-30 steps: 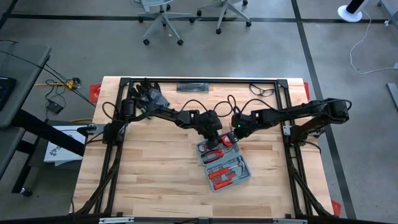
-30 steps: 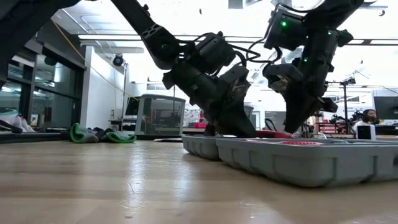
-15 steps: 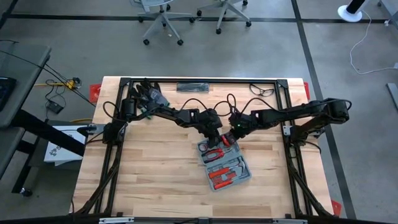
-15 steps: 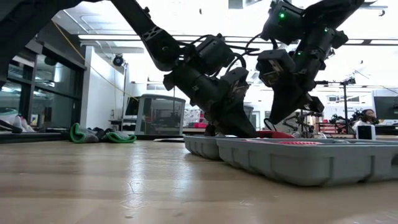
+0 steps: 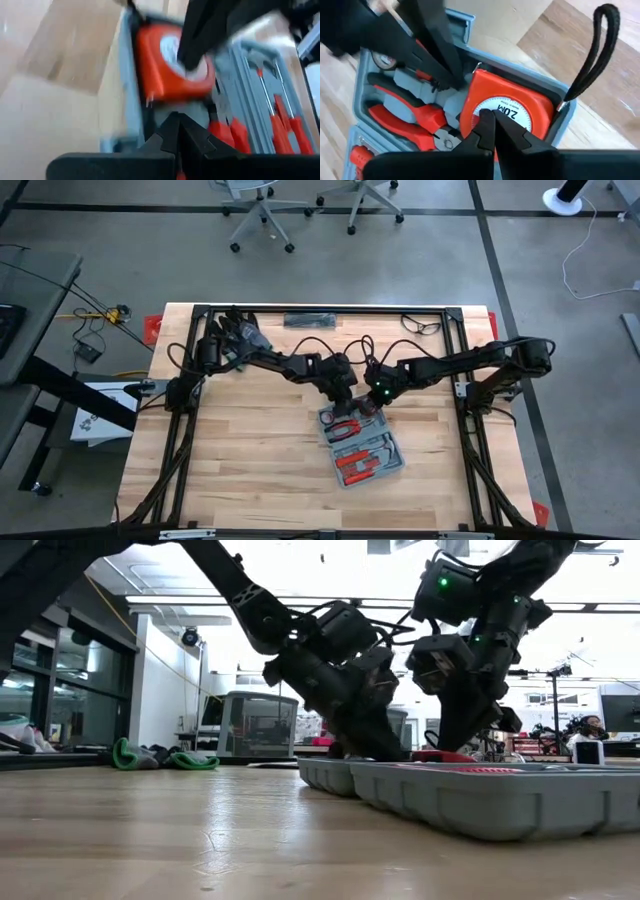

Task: Prefit tool cases
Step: Put the tape measure into the gray prefit tool case

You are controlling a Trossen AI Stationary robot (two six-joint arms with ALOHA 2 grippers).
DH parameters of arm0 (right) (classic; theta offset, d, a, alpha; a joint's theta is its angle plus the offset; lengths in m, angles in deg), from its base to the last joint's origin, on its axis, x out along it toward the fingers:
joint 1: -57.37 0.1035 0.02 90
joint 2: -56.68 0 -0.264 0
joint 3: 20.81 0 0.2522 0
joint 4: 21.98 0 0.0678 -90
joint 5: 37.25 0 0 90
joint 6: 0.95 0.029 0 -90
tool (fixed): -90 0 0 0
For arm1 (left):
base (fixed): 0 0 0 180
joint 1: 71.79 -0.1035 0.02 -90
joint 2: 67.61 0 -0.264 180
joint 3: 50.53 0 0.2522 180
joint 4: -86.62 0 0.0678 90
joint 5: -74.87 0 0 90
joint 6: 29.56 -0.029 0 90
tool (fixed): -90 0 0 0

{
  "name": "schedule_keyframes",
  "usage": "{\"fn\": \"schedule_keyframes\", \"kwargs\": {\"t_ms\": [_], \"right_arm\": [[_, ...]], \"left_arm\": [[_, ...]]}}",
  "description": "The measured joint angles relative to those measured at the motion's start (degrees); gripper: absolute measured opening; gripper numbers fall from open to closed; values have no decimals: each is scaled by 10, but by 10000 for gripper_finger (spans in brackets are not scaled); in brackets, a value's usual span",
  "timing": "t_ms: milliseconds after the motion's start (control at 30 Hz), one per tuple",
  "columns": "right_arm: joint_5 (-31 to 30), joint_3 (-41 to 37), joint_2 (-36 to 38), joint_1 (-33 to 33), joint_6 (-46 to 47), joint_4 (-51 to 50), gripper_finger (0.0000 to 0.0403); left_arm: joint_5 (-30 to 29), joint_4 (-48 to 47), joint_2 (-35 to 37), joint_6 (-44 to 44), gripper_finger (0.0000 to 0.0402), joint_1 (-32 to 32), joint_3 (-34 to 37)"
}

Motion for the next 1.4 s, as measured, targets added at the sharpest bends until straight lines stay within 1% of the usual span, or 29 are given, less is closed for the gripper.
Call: {"fn": "schedule_keyframes", "kwargs": {"t_ms": [100,233,433,567,633,700,733,800,900,967,1000,1033,1100,1200,1333,1400], "right_arm": [[-4,0,-1,-1,-2,-12,0],[-16,0,-7,0,-2,-17,0],[-22,2,-19,-1,-3,-23,0],[-23,-3,-4,-1,10,-4,0],[-28,-7,21,-1,21,14,0],[-35,-10,43,-1,31,32,0],[-35,-10,54,-1,34,58,0],[-21,-21,73,-4,47,155,0],[13,-79,79,-12,104,369,0],[15,-123,74,-15,152,525,0],[15,-143,71,-16,176,591,0],[15,-164,65,-16,198,637,0],[15,-201,53,-16,227,701,0],[15,-234,45,-16,241,804,0],[24,-247,29,-17,216,865,0],[29,-240,30,-17,184,889,0]], "left_arm": [[22,-47,21,-15,0,-11,2],[24,-117,54,-55,0,-18,2],[23,-187,72,-103,0,-9,2],[24,-201,92,-107,0,-9,23],[23,-197,114,-106,0,-11,47],[22,-174,142,-99,0,-14,83],[21,-154,159,-90,0,-15,105],[19,-99,194,-62,0,-20,156],[6,5,253,-1,0,-26,240],[1,70,287,40,0,-28,290],[-4,96,303,62,0,-28,311],[-8,120,316,83,0,-25,330],[-8,161,340,118,0,-22,360],[-10,203,361,155,0,-13,386],[-31,213,364,186,0,3,398],[-47,212,362,198,0,11,400]]}}
